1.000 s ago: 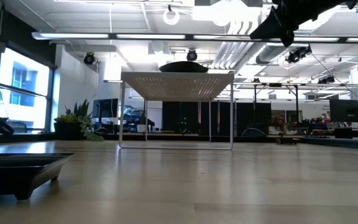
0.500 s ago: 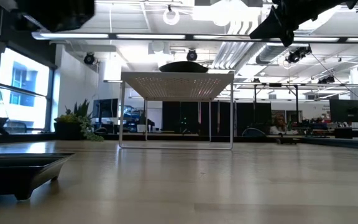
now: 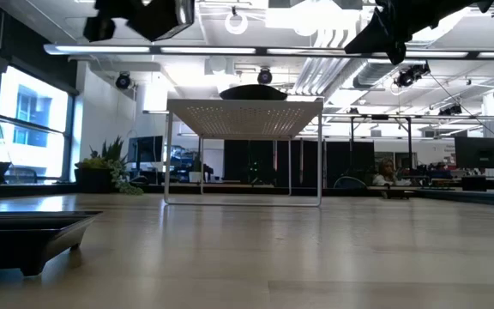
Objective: Pick & Place Mini shaped plates
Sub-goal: Stack the black distorted square plate on top of the black distorted square plate on the shelf
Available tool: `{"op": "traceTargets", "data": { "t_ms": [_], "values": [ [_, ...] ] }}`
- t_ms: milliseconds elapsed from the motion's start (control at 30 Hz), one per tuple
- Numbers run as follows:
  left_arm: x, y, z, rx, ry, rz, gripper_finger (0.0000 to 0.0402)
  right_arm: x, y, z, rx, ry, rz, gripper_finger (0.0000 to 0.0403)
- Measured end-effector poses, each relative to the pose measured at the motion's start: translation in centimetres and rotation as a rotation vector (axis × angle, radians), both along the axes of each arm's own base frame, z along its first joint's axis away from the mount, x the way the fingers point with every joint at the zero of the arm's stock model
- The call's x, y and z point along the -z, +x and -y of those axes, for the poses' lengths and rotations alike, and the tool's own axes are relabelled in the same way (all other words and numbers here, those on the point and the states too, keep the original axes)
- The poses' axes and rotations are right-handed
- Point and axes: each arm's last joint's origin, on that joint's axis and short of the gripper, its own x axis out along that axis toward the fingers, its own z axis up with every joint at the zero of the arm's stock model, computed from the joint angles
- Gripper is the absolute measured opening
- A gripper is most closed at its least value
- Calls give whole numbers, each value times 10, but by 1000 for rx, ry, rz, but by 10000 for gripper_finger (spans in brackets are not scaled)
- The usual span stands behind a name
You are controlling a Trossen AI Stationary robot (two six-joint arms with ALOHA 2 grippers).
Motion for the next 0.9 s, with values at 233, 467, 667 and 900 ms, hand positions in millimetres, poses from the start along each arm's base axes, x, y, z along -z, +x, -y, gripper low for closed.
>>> {"op": "traceTargets", "data": {
  "t_ms": [233, 467, 667, 900],
  "values": [
    [-36, 20, -50, 27, 70, -27, 0, 0, 0, 0, 2, 5, 2, 4],
    [-54, 45, -106, 68, 66, -38, 0, 0, 0, -1, -14, 30, 12, 3],
    [-61, 65, -142, 101, 105, -56, 0, 0, 0, -1, -21, 54, 21, 2],
    [-61, 77, -173, 113, 85, -40, 0, 1, 0, -1, -21, 59, 17, 6]
  ]
}}
